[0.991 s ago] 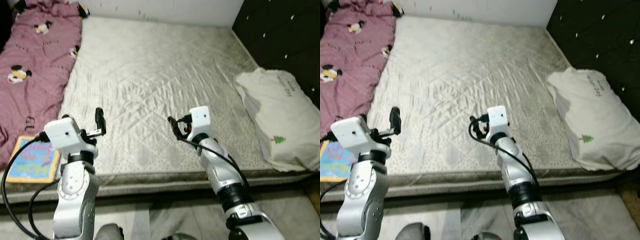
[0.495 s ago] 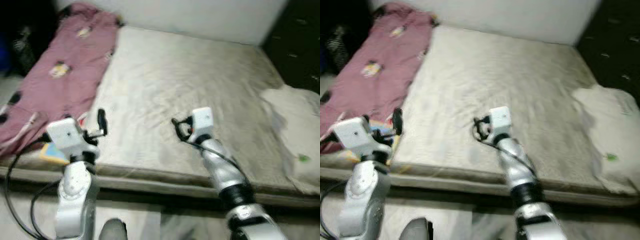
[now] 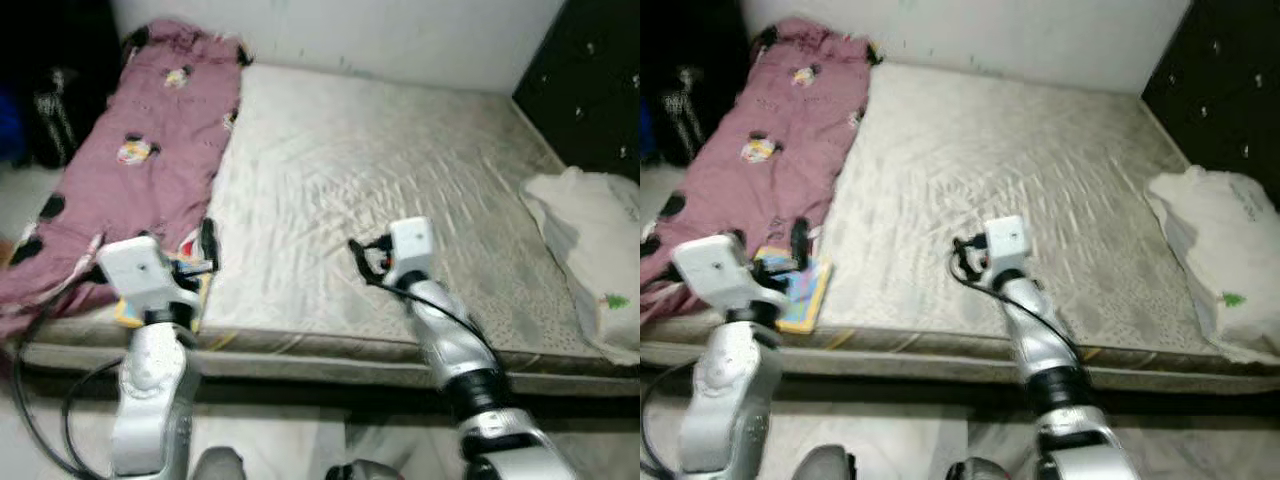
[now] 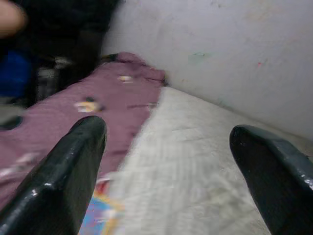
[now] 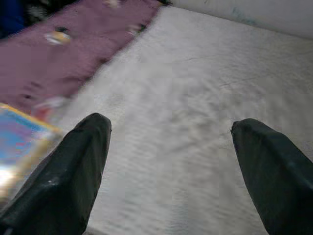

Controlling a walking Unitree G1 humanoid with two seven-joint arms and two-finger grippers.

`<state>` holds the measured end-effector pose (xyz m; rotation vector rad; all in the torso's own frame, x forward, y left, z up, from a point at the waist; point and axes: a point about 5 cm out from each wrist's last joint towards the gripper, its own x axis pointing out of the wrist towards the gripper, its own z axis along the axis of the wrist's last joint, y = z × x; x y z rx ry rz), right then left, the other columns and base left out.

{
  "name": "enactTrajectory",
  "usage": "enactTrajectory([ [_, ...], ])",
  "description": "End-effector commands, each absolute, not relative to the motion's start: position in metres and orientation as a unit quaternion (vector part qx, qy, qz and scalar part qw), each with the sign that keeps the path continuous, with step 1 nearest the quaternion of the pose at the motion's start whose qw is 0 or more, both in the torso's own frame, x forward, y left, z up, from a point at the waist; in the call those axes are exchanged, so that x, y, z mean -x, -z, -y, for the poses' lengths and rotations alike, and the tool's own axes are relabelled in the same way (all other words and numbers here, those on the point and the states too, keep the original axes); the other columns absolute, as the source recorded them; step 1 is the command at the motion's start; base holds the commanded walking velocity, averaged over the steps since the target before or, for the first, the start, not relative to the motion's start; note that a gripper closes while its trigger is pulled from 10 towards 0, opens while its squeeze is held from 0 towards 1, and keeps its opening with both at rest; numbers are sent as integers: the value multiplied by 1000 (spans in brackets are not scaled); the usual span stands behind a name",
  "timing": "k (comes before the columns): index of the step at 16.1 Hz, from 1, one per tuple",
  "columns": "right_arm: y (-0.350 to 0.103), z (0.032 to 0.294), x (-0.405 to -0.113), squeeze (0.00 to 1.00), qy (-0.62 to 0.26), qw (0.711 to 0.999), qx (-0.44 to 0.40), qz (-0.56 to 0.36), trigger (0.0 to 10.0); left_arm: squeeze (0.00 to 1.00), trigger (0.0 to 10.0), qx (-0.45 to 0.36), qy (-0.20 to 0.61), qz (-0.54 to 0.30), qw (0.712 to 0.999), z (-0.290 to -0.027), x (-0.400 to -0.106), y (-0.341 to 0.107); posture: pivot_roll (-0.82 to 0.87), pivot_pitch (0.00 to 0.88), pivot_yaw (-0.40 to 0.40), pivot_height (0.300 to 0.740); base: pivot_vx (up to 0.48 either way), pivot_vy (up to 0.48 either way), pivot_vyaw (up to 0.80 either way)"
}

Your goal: Clean up the room

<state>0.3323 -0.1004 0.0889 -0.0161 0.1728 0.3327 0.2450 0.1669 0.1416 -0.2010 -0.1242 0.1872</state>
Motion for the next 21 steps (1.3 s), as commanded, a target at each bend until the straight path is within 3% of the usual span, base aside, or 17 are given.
enactTrajectory([
  [1,-92,104,-335,0,-167,982,12,-84,10000,0,10000,109,-90,66,988,-160,-246,-144,128,46,-113,740,0,0,0],
  [6,-92,103,-334,0,-172,981,12,-86,10000,0,10000,115,-77,75,988,-159,-244,-147,128,46,-113,740,0,0,0],
  [18,-88,102,-333,0,-181,979,15,-91,10000,0,10000,116,-69,74,988,-158,-244,-143,128,28,-107,740,316,0,0],
  [21,-100,110,-331,0,-168,985,14,-29,10000,0,10000,87,-76,41,992,-163,-246,-123,113,0,-81,740,0,0,0],
])
